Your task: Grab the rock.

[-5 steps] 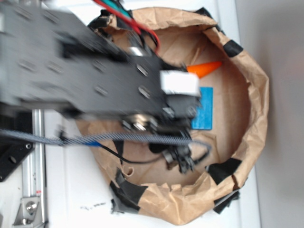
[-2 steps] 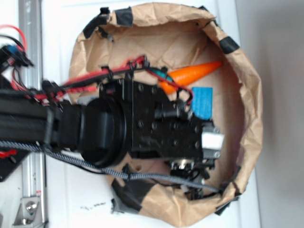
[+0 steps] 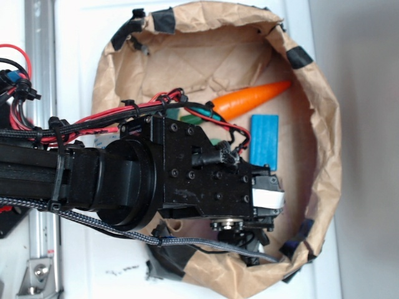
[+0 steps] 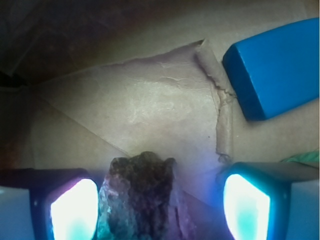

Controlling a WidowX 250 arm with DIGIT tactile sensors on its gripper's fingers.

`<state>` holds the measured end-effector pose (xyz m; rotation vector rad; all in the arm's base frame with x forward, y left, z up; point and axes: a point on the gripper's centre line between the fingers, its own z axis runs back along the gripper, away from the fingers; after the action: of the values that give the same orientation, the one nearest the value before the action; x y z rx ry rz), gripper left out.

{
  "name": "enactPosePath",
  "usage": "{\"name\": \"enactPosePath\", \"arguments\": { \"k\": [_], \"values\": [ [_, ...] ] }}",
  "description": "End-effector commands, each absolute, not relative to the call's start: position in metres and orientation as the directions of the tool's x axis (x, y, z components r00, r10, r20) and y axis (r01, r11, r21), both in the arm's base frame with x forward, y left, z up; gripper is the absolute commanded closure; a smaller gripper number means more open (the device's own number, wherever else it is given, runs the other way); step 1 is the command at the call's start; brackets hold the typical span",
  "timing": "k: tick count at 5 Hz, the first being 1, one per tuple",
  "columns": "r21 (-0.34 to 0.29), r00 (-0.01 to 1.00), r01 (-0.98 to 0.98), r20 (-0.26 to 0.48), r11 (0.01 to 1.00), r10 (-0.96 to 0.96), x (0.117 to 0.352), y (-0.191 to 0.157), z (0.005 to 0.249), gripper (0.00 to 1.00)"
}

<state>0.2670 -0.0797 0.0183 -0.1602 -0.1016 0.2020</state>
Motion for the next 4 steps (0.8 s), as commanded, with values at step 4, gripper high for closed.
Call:
{"name": "enactPosePath", "arguments": {
  "k": [4],
  "values": [
    [-0.009,0.97,-0.036,0.238,0.999,0.037,0.233,0.015,0.167,1.0]
  ]
}}
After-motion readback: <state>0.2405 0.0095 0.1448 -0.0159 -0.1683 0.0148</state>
